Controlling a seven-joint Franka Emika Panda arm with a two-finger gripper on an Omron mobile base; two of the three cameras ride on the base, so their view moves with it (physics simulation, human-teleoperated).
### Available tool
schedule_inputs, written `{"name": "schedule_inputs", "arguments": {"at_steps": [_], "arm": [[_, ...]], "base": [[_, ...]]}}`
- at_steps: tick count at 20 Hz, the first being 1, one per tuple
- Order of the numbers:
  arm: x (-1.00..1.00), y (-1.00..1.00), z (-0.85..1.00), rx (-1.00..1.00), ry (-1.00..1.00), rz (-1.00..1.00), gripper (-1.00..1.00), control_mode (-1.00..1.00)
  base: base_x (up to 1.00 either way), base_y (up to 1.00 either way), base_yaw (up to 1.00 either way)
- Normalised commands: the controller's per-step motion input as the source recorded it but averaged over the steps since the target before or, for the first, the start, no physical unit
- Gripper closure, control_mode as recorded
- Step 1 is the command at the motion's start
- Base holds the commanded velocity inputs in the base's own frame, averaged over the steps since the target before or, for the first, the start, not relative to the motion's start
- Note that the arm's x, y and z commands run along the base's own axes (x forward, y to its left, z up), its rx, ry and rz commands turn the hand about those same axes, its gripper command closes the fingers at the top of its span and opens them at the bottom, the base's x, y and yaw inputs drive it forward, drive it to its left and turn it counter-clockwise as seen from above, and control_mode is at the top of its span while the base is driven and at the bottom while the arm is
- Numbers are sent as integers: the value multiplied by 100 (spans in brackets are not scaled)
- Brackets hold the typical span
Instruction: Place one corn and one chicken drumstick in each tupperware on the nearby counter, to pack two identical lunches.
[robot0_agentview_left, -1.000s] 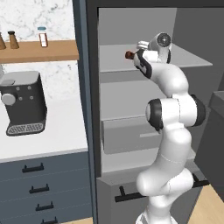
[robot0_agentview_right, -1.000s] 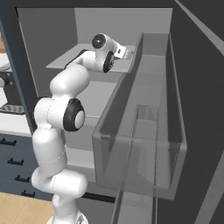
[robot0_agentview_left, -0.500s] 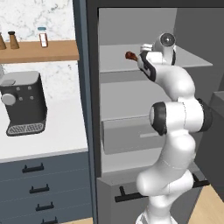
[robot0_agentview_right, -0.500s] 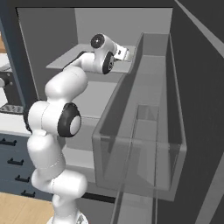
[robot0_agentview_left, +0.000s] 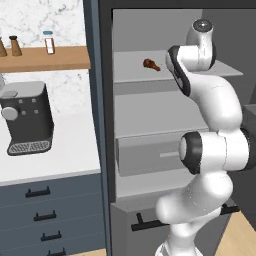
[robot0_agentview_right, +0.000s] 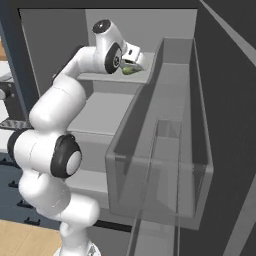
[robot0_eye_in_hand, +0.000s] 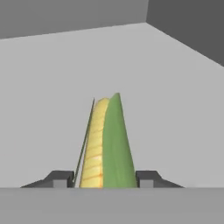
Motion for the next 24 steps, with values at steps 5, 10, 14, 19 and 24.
{"name": "schedule_inputs", "arguments": {"at_steps": [5, 10, 14, 19, 24], "arm": [[-100, 22, -81, -9, 11, 3, 100, -100], [-100, 8, -93, -6, -26, 5, 100, -100], [-100, 0, -22, 0, 4, 0, 100, -100], [-100, 0, -20, 0, 25, 1, 100, -100], [-100, 0, -96, 0, 14, 6, 100, -100]], "base": [[0, 0, 0], [0, 0, 0], [0, 0, 0], [0, 0, 0], [0, 0, 0]]}}
